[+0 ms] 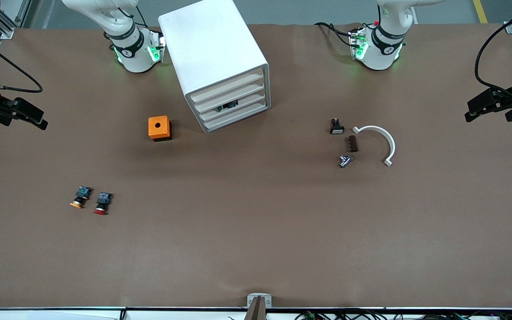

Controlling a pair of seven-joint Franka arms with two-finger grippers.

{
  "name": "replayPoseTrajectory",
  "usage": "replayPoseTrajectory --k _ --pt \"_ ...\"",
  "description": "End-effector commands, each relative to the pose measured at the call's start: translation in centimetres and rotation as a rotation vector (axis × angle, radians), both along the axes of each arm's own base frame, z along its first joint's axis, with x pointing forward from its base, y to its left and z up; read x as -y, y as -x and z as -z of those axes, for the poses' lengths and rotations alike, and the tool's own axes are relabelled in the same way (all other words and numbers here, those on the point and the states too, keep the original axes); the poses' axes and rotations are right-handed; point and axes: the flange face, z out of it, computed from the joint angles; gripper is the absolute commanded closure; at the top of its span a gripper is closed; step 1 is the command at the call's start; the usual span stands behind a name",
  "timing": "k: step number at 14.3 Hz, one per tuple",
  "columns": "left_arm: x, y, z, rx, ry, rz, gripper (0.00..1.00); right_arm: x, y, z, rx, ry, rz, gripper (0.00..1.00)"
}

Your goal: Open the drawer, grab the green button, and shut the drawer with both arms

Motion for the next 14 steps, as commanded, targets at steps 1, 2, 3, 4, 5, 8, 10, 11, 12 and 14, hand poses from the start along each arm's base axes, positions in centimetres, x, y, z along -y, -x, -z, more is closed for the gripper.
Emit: replayPoseTrajectory --k 1,2,3,4,5,8,10,11,12,14 --pt "0.1 0.0 -0.5 -0.006 -0.002 0.012 0.01 0.1 0.6 -0.7 0.011 0.017 -0.007 0.0" --pt "0.1 -0.1 -0.4 -0.006 -0.002 0.011 0.01 0.1 0.6 -0.7 0.011 0.017 -0.007 0.0" --pt "0.1 -0.1 -0.4 -0.006 -0.002 0.011 0.01 0.1 0.6 -0.7 0.011 0.017 -0.007 0.0" --pt "0.1 -0.1 -0.4 -0.006 -0.002 0.011 0.01 0.1 0.6 -0.7 0.011 0.017 -0.008 0.0" --pt "-0.2 -0.2 -0.3 -0.009 0.0 0.002 0.01 0.1 0.6 -0.7 0.011 0.017 -0.008 0.0" --pt "-0.2 -1.8 2.7 -0.06 0.011 -0.034 0.01 0.1 0.6 -0.7 0.011 0.017 -0.007 0.0" --pt "0.4 -3.5 6.3 -0.114 0.013 -0.031 0.01 0.1 0.6 -0.7 0.011 0.017 -0.007 0.0" --pt "0.4 -4.4 8.4 -0.149 0.014 -0.054 0.01 0.1 0.6 -0.7 0.011 0.017 -0.007 0.0" --pt "0.8 -5.1 10.7 -0.188 0.01 -0.069 0.01 0.1 0.6 -0.7 0.011 0.017 -0.007 0.0" --pt "4.3 -6.2 15.3 -0.262 -0.018 -0.05 0.01 0.1 0.6 -0.7 0.011 0.017 -0.007 0.0"
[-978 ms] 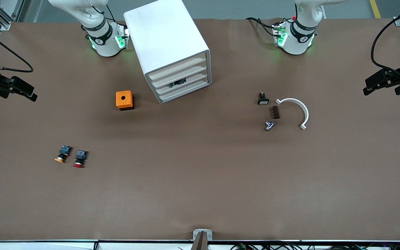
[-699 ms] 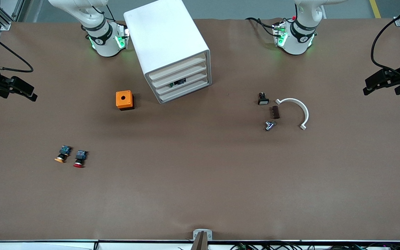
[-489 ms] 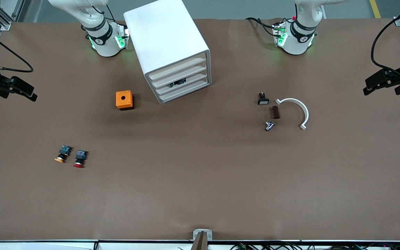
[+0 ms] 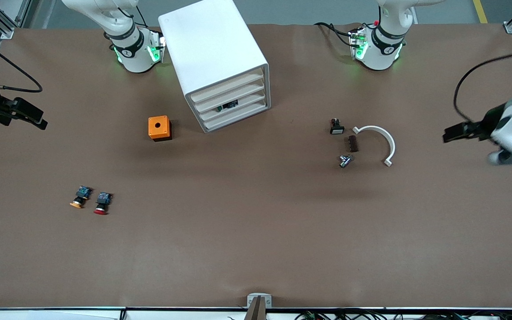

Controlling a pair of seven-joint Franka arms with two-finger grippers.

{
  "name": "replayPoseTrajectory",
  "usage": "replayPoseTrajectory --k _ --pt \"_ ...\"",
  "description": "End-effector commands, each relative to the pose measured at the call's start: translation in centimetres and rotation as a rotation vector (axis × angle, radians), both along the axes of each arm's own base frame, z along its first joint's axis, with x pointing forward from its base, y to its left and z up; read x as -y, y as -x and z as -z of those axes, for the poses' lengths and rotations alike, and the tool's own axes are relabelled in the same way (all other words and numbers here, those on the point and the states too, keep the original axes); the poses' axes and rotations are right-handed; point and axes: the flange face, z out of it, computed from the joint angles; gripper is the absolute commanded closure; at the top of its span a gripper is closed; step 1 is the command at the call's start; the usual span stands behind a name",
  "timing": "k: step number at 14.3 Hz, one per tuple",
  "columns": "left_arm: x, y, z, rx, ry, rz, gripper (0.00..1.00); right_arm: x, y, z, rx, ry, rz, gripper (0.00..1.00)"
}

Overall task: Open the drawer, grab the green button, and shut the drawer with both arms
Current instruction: 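Reach the left gripper toward the drawer front of the white cabinet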

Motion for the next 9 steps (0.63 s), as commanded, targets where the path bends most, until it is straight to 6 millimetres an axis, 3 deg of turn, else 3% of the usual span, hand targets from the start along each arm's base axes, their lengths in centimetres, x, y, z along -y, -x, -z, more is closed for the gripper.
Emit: replayPoseTrajectory --k 1,3,4,8,9 --pt "4.8 -1.7 5.5 -0.088 -0.041 0.002 0.01 0.1 0.6 -0.7 0.01 0.017 -0.007 0.0" --pt "5.8 -2.2 7.0 -0.117 -0.055 -0.097 0.01 0.1 0.6 -0.7 0.01 0.017 -0.007 0.0" --pt "7.4 -2.1 7.7 -0.134 -0.05 -0.123 0.01 0.1 0.6 -0.7 0.01 0.017 -0.007 0.0" --pt "18.2 -1.3 10.7 -0.293 -0.034 -0.424 0.01 0.1 0.6 -0.7 0.01 0.017 -0.007 0.0" --pt "19.9 -1.7 11.7 -0.342 -0.019 -0.523 0.01 0.1 0.6 -0.7 0.01 0.017 -0.007 0.0"
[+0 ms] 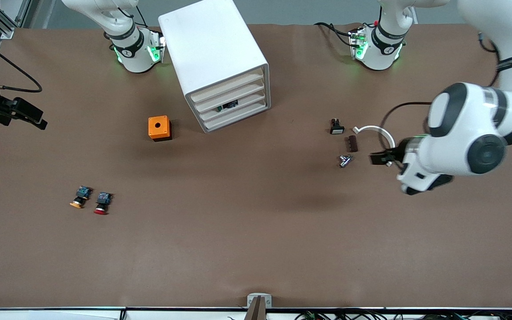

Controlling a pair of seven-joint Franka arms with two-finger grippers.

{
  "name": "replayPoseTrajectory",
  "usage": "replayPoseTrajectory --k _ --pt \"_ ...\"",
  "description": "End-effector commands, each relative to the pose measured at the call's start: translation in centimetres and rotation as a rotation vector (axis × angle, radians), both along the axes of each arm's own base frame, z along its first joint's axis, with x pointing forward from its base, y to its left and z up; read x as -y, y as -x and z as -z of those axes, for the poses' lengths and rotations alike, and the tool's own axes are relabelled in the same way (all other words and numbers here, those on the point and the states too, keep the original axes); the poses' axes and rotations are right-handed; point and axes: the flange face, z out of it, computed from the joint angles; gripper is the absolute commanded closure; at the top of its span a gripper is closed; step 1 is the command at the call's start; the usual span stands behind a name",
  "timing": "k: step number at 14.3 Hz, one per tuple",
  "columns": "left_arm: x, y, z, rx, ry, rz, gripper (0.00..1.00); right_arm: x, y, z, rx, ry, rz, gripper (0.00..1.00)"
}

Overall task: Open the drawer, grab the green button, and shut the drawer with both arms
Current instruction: 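Reach the left gripper toward the drawer front of the white cabinet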

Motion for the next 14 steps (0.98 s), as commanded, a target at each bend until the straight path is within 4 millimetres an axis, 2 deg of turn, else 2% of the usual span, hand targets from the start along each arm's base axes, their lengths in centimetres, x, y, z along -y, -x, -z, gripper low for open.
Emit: replayPoseTrajectory --k 1,4,8,10,14 --pt "4.8 -1.1 3.4 -0.156 0.006 -0.249 0.01 0.1 0.6 -0.6 0.009 0.017 -0.008 0.0" --pt "9.9 -0.3 7.4 -0.287 -0.096 -0.447 0.01 0.1 0.6 -0.6 0.009 0.017 -0.008 0.0" --pt "15.4 1.6 13.1 -0.458 -0.214 -0.621 0.01 0.1 0.6 -0.6 0.009 0.017 -0.008 0.0" --pt "17.0 2.2 15.0 -0.561 -0.252 -0.721 0.01 0.1 0.6 -0.6 0.009 0.017 -0.008 0.0" --pt "20.7 4.4 17.4 -0.838 -0.302 -0.869 0.01 0.1 0.6 -0.6 0.009 0.017 -0.008 0.0"
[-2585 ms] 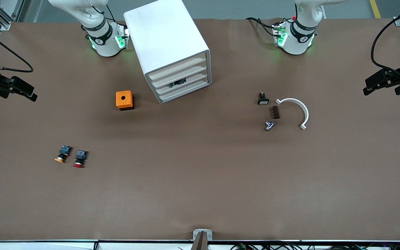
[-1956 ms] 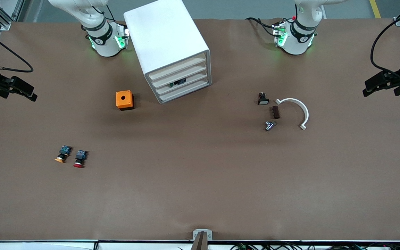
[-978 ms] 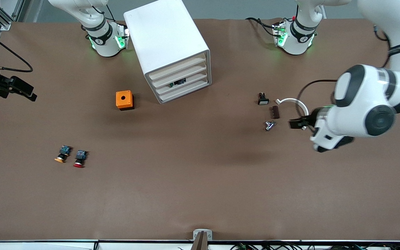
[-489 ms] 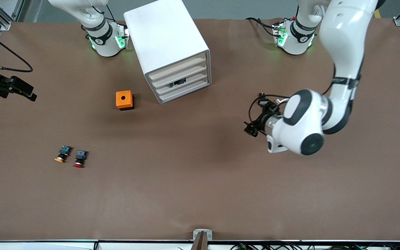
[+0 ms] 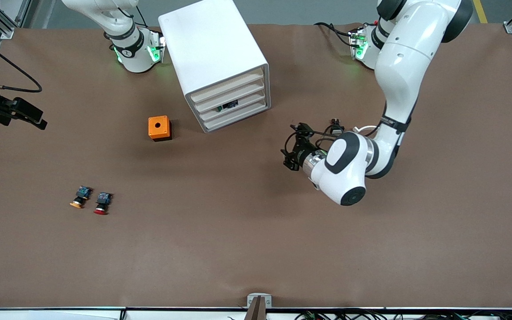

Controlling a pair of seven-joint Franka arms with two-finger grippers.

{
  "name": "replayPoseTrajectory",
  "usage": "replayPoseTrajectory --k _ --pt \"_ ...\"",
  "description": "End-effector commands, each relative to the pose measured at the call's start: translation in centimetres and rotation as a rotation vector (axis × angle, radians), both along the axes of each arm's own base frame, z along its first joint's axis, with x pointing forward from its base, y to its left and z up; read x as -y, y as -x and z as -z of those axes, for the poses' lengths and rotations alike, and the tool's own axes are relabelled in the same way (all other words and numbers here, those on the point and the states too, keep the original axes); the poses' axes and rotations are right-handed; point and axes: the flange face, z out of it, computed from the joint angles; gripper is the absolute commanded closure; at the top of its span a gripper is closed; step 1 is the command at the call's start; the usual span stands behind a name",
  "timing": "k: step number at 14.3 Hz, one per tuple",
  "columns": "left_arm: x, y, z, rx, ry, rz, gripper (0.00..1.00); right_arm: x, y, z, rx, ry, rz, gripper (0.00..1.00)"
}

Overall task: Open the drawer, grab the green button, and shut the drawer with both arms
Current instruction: 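Reach the left gripper toward the drawer front of the white cabinet, then grasp the drawer edge with the left gripper and pull it open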

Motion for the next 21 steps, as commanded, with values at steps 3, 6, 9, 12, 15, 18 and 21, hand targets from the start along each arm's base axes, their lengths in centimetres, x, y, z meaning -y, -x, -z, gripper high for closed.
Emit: replayPoseTrajectory --k 3,6,9,12,15,18,21 --pt "3.9 2.5 2.3 -0.254 -0.052 -0.092 0.01 0.1 0.6 -0.6 0.008 0.017 -0.008 0.0" --pt "5.0 5.1 7.0 -0.441 -0.164 -0.131 0.01 0.1 0.6 -0.6 0.009 0.017 -0.008 0.0" --pt "7.0 7.8 9.2 -0.514 -0.172 -0.095 0.15 0.1 0.6 -0.5 0.006 0.017 -0.008 0.0" --pt "7.6 9.2 11.6 -0.56 -0.182 -0.093 0.38 0.1 0.6 -0.6 0.008 0.017 -0.01 0.0" --pt "8.5 12.1 12.8 -0.604 -0.216 -0.029 0.42 0.1 0.6 -0.6 0.008 0.017 -0.01 0.0" --pt "9.0 13.4 13.0 -0.625 -0.225 0.002 0.42 0.1 0.6 -0.6 0.008 0.017 -0.008 0.0" --pt "9.9 14.8 13.7 -0.636 -0.239 0.024 0.46 0.1 0.6 -0.6 0.004 0.017 -0.008 0.0"
